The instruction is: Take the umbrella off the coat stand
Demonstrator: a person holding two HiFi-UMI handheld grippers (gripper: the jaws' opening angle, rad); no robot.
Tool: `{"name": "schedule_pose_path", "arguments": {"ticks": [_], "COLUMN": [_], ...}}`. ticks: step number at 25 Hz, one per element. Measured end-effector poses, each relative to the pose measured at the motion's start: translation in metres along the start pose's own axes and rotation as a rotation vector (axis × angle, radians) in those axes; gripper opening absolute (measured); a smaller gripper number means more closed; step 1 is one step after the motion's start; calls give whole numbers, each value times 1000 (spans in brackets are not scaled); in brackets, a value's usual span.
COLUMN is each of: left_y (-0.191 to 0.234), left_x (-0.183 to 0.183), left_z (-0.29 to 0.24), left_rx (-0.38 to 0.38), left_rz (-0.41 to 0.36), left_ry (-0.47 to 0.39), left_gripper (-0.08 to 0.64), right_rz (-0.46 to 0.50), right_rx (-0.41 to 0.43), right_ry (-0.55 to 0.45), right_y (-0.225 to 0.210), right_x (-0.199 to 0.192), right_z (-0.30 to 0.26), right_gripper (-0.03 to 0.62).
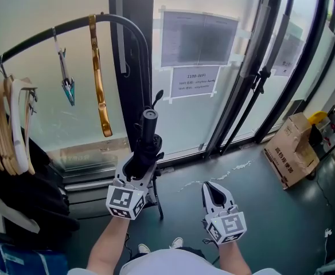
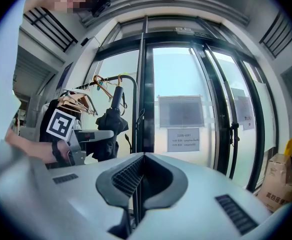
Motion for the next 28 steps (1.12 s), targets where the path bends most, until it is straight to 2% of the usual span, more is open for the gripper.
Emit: {"name": "schedule_pose_path", "arguments": {"ticks": [18, 28], "left_y": [36, 61], "left_x": [-26, -10], "left_z": [120, 185], "left_rx": [145, 240], "left_rz": [31, 10], "left_ry": [52, 34], "left_gripper": [239, 238], "right_rz": [29, 28], "right_rx": [69, 64], "right_ry": [-14, -48], "right_y": [45, 61], "right_x": [11, 21], "right_z": [-22, -29], "right_gripper": [18, 18]}}
Point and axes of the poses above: the fingertips, and each gripper's own axes: z backward along the fingers, y to its left, x out of its top, the point moved 10 cm from there along z, backward along the fingers, and after that the axes turned 2 degrees about -x, right-handed, at the moved point
